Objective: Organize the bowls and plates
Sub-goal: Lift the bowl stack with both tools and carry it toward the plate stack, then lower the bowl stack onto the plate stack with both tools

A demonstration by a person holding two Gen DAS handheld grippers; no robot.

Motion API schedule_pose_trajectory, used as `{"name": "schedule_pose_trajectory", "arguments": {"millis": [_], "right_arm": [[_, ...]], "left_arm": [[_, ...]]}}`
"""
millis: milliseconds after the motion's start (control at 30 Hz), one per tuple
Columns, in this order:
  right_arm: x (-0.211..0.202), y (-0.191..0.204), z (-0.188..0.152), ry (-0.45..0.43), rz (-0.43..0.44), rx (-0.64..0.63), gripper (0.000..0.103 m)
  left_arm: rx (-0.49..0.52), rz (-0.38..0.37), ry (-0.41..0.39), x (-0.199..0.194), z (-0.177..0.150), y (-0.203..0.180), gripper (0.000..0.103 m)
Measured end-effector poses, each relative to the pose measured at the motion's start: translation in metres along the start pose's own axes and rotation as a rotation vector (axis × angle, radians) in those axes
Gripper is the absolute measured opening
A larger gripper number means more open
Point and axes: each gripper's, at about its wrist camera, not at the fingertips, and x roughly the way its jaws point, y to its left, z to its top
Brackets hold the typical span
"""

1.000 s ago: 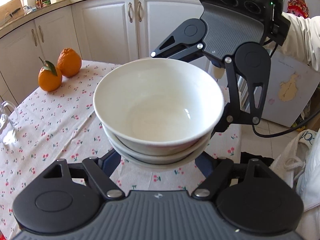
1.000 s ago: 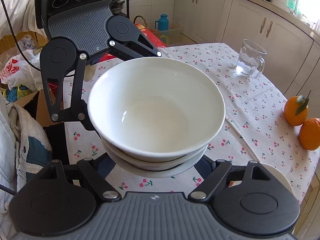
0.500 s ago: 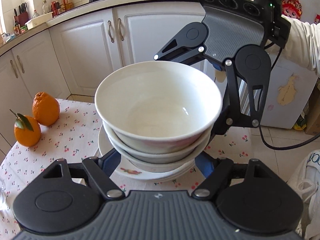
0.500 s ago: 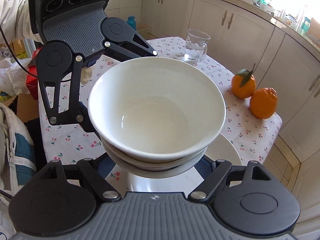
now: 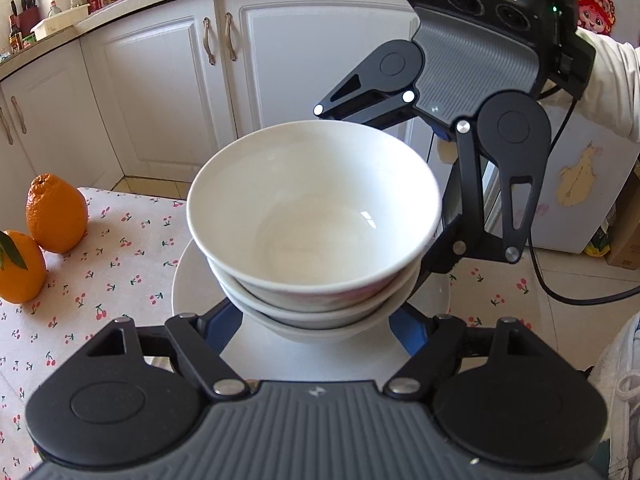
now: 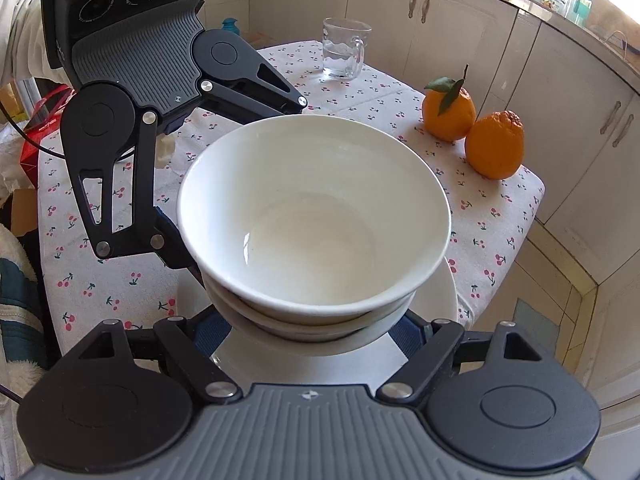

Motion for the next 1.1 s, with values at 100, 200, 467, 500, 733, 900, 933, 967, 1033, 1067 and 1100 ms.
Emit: {"name": "schedule_pose_trajectory", "arguments": {"millis": [100, 200, 467, 500, 733, 900, 933, 967, 1033, 1067, 1100], "right_arm": [[0.002, -0.003, -0.002, 0.003, 0.002, 0.012, 0.087], [0.003, -0.005, -0.003, 0.003, 0.0, 0.018, 0.087], [0.007, -0.007, -0.004, -0.003, -0.002, 0.032, 0.087], [0.007, -0.007, -0.004, -0.003, -0.002, 0.033, 0.087], [0.007, -0.006, -0.005, -0.005, -0.013, 0.048, 0.088], [0.005, 0.004, -0.006, -0.007, -0.052, 0.023, 0.103], [0.002, 0.006, -0.006, -0.012, -0.057, 0.026, 0.103], [0.0, 0.007, -0.006, -0.013, -0.064, 0.034, 0.103], [-0.007, 0.011, -0.006, -0.018, -0.09, 0.059, 0.103], [-0.011, 0.013, -0.006, -0.021, -0.098, 0.071, 0.103], [-0.017, 0.016, -0.006, -0.027, -0.111, 0.088, 0.103]], "left_arm": [[-0.002, -0.003, 0.0, 0.002, 0.0, 0.001, 0.08], [-0.006, -0.004, 0.003, 0.004, 0.001, 0.003, 0.08], [0.004, 0.0, 0.006, 0.004, 0.0, 0.005, 0.08], [0.007, 0.001, 0.007, 0.003, 0.0, 0.005, 0.08], [0.017, 0.03, 0.001, 0.003, -0.002, 0.001, 0.086], [0.001, 0.06, -0.023, -0.009, -0.005, -0.005, 0.095], [-0.005, 0.074, -0.03, -0.013, -0.006, -0.008, 0.095], [-0.011, 0.091, -0.041, -0.018, -0.007, -0.011, 0.095], [-0.011, 0.146, -0.074, -0.03, -0.008, -0.021, 0.096], [-0.01, 0.181, -0.093, -0.037, -0.009, -0.027, 0.098], [-0.011, 0.219, -0.114, -0.044, -0.01, -0.035, 0.1]]}}
